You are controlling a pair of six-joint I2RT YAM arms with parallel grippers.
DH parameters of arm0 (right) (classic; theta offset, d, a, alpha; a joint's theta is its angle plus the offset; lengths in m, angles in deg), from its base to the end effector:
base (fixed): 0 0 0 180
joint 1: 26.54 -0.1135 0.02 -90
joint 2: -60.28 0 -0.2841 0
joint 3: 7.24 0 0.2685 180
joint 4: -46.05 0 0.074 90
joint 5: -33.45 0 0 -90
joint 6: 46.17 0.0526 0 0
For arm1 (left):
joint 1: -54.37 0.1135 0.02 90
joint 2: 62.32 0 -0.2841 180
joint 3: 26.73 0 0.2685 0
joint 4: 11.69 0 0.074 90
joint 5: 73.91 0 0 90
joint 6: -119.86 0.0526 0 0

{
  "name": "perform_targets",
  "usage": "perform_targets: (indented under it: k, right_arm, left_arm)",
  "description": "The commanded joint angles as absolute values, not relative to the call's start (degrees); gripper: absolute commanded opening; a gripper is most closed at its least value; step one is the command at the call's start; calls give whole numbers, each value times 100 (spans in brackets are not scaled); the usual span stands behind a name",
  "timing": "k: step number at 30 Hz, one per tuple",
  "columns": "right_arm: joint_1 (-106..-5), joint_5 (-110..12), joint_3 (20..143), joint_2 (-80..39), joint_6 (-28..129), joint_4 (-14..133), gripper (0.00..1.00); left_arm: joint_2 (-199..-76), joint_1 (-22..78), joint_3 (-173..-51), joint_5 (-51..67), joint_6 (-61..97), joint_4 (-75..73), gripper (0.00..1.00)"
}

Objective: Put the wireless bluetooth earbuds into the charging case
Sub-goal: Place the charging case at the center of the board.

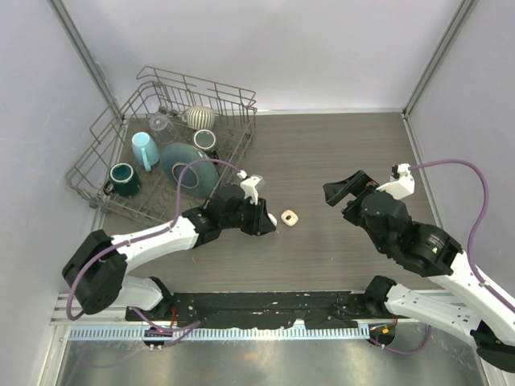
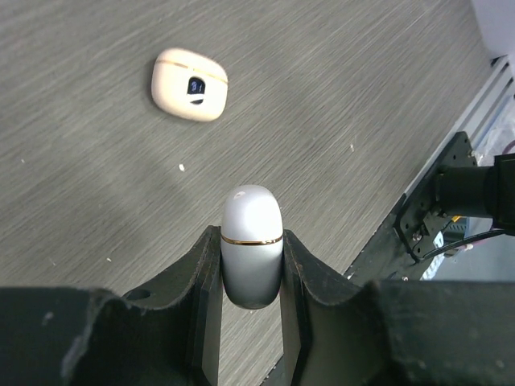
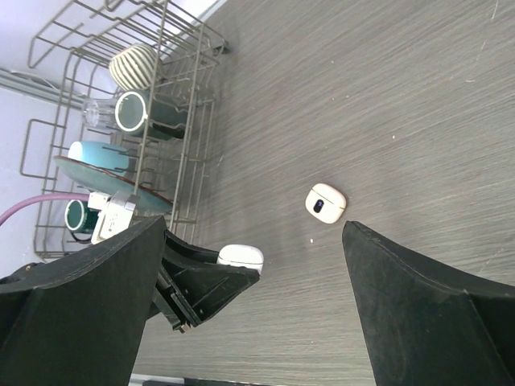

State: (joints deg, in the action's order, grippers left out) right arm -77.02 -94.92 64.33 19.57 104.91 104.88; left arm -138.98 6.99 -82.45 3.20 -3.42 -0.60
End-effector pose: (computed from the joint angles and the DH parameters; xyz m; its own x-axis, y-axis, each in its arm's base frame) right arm 0.1123 0.0848 0.3825 -0.3683 0.6319 -0.6819 0.1375 0.7625 0.6323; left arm 0.2022 -0.2371 0.2275 -0.7641 0.0404 -0.6438 0.5097 0.6496 -0.5641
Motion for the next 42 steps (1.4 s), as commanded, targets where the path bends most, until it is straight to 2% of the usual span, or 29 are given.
perform_targets:
  k: [1, 10, 24, 26, 31, 35, 40, 42]
  right_arm:
    - [-7708, -9619, 6377, 1783, 10685, 10476, 97]
    - [-7699, -9663, 6290, 1757, 10712, 10467, 97]
    - [-7699, -9689, 6202, 1800, 10694, 10467, 97]
    - [-7699, -9707, 6184, 1836, 10711, 10467, 97]
    - [-7699, -9733, 6149, 1871, 10712, 10467, 97]
    - [-7699, -9795, 6131, 1915, 10720, 10467, 97]
    - [-7708, -9795, 6114, 1950, 10712, 10467, 97]
    - [-7699, -9795, 6087, 1976, 10720, 10476, 97]
  left_arm:
    - [-14237, 638, -8280, 141, -564, -369, 0]
    - [-15082, 173, -8535, 439, -784, -229, 6]
    - [-16040, 155, -8913, 194, -977, -720, 15]
    - [-16128, 155, -8921, 167, -987, -817, 21]
    - [-16120, 137, -9009, 351, -899, -703, 25]
    - [-16259, 146, -9272, 474, -574, -188, 34]
    - [-16322, 128, -9484, 580, -398, 53, 38]
    - [-16322, 128, -9501, 554, -424, 61, 42]
